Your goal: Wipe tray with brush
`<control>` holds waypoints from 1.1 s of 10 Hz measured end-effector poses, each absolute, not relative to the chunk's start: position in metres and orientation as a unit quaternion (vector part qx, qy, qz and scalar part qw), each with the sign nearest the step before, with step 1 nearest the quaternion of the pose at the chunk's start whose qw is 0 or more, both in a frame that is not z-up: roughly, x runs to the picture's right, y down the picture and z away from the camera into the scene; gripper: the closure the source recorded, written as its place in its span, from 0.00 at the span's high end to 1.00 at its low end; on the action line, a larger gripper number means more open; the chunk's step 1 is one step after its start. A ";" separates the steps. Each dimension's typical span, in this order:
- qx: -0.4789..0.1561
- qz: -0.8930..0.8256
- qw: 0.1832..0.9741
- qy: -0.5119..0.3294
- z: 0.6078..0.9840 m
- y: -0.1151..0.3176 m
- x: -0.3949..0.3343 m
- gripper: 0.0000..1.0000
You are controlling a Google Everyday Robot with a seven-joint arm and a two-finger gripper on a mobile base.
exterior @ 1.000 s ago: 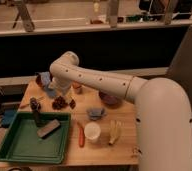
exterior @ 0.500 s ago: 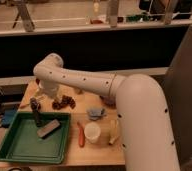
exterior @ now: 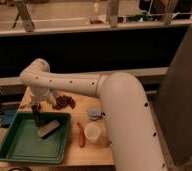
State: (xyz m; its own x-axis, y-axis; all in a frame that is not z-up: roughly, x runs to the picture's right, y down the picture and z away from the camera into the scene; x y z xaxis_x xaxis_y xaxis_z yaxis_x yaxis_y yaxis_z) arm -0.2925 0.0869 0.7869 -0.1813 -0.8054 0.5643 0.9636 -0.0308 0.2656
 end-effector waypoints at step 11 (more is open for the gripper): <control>-0.140 -0.716 0.610 -0.308 0.828 0.089 -0.343 0.80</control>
State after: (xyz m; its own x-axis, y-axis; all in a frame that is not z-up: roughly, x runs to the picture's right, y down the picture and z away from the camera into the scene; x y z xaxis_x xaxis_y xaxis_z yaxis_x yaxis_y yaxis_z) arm -0.3427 0.0891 0.8283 -0.2164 -0.7875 0.5771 0.9606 -0.0662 0.2700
